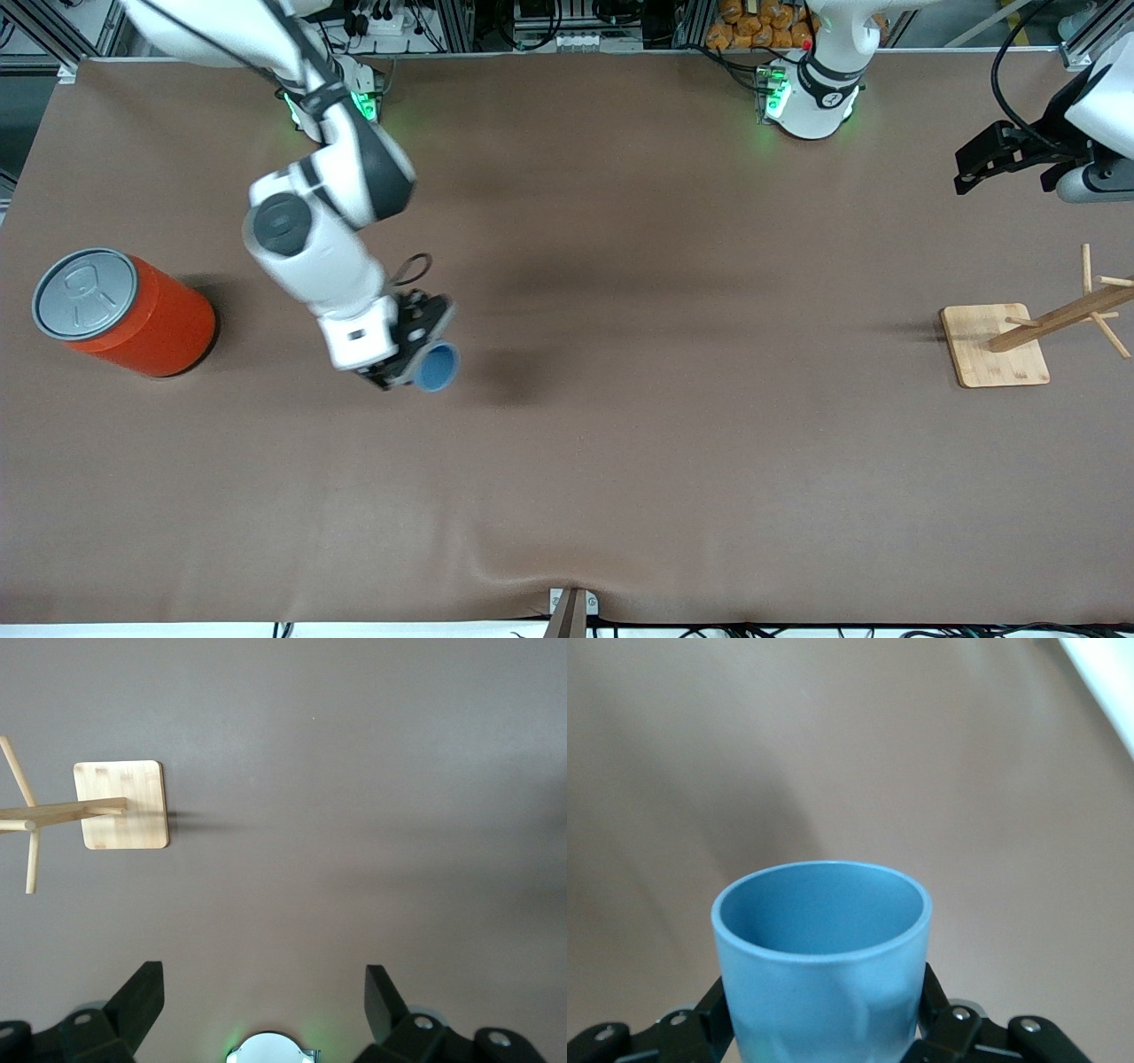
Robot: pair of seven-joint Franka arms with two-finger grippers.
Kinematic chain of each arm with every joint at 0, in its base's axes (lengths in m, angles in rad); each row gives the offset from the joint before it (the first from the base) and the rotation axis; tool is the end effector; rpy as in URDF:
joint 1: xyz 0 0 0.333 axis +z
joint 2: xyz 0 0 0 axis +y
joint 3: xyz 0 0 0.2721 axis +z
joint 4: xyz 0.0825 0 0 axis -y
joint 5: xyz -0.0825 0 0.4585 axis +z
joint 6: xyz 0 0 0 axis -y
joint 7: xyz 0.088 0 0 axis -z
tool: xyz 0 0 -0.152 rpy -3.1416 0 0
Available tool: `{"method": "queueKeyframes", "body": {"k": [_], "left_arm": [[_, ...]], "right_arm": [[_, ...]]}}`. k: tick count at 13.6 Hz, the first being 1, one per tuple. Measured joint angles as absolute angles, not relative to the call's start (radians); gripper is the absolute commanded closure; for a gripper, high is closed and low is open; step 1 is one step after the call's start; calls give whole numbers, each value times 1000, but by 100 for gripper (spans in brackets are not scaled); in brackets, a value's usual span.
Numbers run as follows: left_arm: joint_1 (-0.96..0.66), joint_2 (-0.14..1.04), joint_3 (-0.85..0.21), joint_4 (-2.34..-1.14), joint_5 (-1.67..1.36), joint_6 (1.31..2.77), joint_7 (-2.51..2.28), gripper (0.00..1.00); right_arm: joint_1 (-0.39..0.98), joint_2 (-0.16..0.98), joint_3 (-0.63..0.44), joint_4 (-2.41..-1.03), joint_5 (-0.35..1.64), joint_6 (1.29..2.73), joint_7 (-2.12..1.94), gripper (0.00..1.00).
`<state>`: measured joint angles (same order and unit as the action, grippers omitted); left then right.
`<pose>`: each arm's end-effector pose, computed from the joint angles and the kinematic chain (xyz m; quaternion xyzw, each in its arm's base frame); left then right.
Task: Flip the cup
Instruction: 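Lift the blue cup with the right gripper and carry it toward the table middle, then lay the cup down with the right gripper while the left gripper reaches in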
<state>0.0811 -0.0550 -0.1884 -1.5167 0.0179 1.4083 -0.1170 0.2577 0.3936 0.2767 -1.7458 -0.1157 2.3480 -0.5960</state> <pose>0.5908 -0.0631 0.5841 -0.9995 -0.0063 0.0254 0.0170 0.6344 0.3616 0.2548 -0.8283 -0.5488 -0.1126 0.0020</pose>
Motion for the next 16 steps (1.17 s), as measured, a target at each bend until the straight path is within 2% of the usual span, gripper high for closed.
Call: {"method": "queueKeyframes", "body": {"k": [4,10,12,14,16], "left_arm": [[82,-55,-185,-1516,18,1408,-117,0],[84,-55,-183,-1516,18,1408,-117,0],[84,-55,-181,-1516,18,1409,-117,0],[88,-55,-178,-1516,18,1409,-117,0],[95,-55,-176,-1516,18,1409,-117,0]], "right_arm": [[432,536,269,-1728,-298,2486,-573,54],[697,702,134,-1616,-543,2506,-320,53],[752,741,97,-1595,-609,2505,-284,50],[787,769,70,-1581,-631,2505,-275,4],[790,773,62,-1576,-634,2506,-240,0]]}}
